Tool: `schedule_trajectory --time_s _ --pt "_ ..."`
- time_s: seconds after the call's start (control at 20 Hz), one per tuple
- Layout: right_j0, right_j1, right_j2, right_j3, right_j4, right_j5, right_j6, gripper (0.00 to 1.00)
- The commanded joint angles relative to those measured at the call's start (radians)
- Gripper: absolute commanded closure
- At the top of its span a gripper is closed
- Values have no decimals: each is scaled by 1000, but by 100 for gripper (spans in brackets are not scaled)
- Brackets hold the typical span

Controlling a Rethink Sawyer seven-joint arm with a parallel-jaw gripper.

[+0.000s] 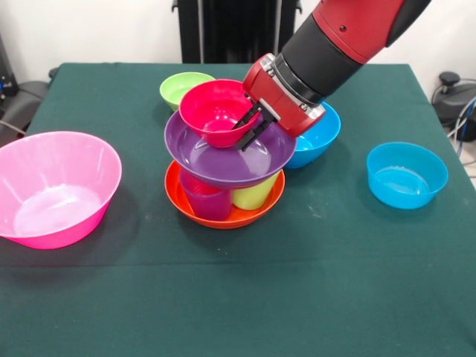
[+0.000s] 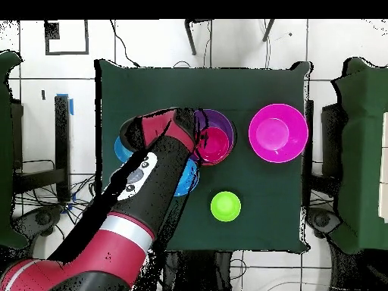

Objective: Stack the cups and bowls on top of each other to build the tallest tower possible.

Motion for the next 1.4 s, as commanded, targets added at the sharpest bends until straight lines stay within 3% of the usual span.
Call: schedule_trajectory --time_s 0.05,1.4 --pt "14 17 131 -7 -65 -50 -60 100" --pt "5 28 135 -48 -52 -32 -60 100"
